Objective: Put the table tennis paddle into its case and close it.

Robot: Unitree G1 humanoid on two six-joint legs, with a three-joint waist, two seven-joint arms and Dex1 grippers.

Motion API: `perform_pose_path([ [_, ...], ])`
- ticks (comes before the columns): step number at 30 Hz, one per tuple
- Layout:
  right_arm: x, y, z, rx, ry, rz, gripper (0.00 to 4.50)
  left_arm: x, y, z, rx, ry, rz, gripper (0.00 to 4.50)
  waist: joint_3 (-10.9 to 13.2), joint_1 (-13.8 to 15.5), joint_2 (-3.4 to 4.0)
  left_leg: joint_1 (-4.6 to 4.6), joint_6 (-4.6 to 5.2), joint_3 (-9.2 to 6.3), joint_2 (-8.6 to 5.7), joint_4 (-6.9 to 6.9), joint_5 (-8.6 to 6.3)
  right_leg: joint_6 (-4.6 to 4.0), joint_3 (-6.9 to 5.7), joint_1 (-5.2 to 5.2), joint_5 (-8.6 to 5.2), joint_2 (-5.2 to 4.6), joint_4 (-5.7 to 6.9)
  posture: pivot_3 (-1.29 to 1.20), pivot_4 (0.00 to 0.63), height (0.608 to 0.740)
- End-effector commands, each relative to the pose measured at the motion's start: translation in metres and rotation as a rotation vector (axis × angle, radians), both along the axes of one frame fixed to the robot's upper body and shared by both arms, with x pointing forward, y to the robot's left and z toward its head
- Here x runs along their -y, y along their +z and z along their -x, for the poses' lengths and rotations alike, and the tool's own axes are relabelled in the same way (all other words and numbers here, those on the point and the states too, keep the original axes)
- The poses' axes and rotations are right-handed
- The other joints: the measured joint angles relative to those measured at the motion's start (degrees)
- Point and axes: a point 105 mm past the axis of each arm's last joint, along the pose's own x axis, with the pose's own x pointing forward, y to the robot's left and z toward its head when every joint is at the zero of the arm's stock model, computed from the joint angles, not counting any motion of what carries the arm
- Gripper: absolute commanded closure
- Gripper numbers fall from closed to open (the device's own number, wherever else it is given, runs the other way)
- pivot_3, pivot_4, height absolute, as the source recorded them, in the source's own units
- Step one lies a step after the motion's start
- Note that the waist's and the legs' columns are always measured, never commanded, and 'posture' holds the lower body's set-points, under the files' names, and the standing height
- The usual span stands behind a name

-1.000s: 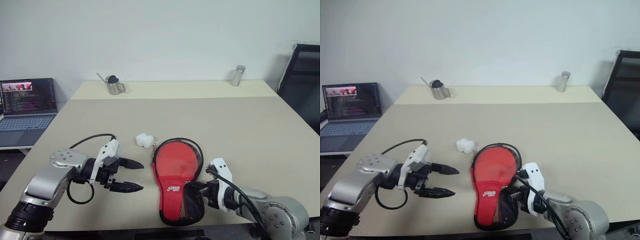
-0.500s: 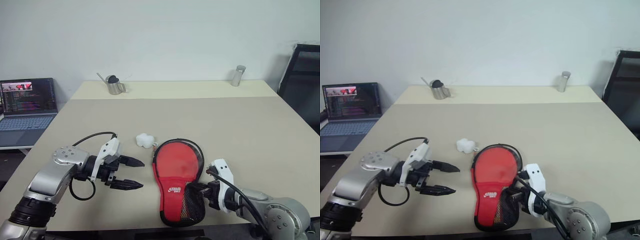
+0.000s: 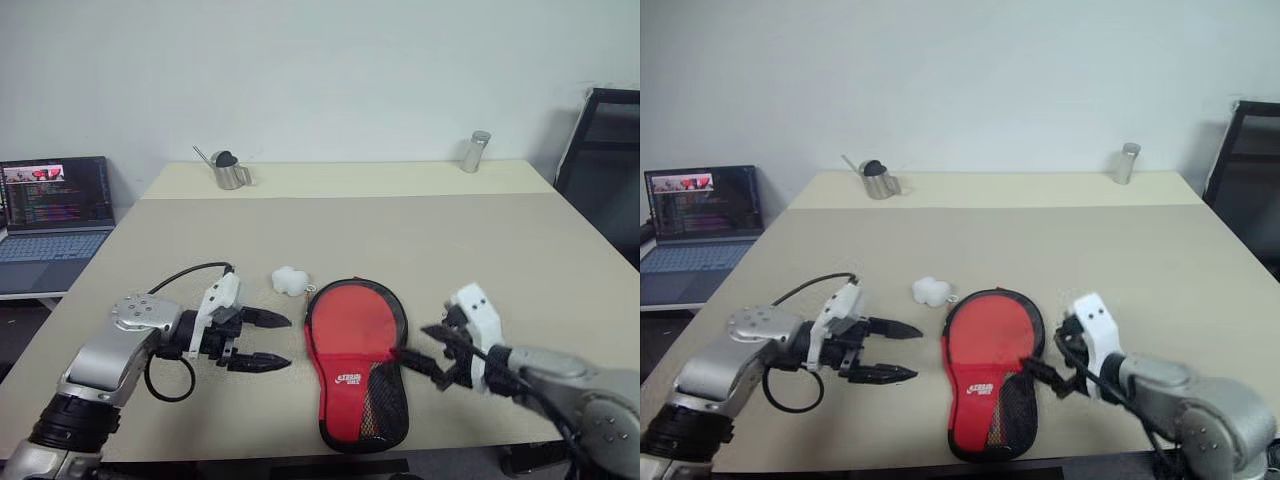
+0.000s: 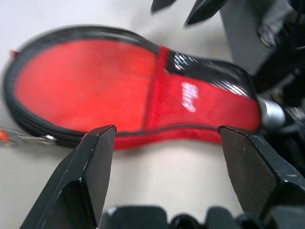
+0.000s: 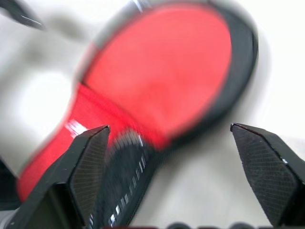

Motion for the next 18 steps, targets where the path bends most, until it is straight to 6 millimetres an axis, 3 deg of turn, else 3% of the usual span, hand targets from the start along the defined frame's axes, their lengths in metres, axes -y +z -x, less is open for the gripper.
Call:
perform_pose_path([
  [1, -0.019, 0.024, -0.002, 0.117, 0.141, -0.055, 0.02, -0.01, 0.017, -0.018, 0.098, 0.115, 0.04, 0.76, 0.0, 0.0, -0.01, 0.0, 0.0, 0.0, 0.0, -0.01, 0.0, 0.0, 0.0, 0.0, 0.0, 0.0, 0.0, 0.0, 0.15, 0.74],
  [4, -0.031, 0.027, -0.017, 0.171, 0.164, -0.055, 0.02, -0.014, 0.026, -0.031, 0.155, 0.195, 0.072, 0.76, 0.0, 0.0, -0.02, -0.02, 0.0, 0.0, 0.0, -0.01, 0.0, -0.04, -0.01, 0.0, 0.02, 0.0, -0.02, 0.0, 0.15, 0.74],
  [9, -0.052, 0.004, -0.036, 0.224, 0.199, -0.015, 0.02, -0.027, 0.031, -0.055, 0.236, 0.353, 0.028, 0.76, 0.0, 0.1, -0.06, -0.05, 0.0, 0.01, -0.03, 0.03, 0.0, -0.05, -0.01, -0.01, 0.04, -0.04, -0.01, 0.0, 0.15, 0.74],
  [18, -0.061, -0.041, -0.031, 0.211, 0.266, 0.065, 0.02, -0.044, 0.022, -0.078, 0.174, 0.505, -0.052, 0.76, 0.0, 0.2, -0.06, -0.07, -0.01, -0.01, -0.03, 0.04, 0.0, -0.06, -0.03, -0.02, 0.04, -0.06, 0.0, 0.0, 0.15, 0.74],
])
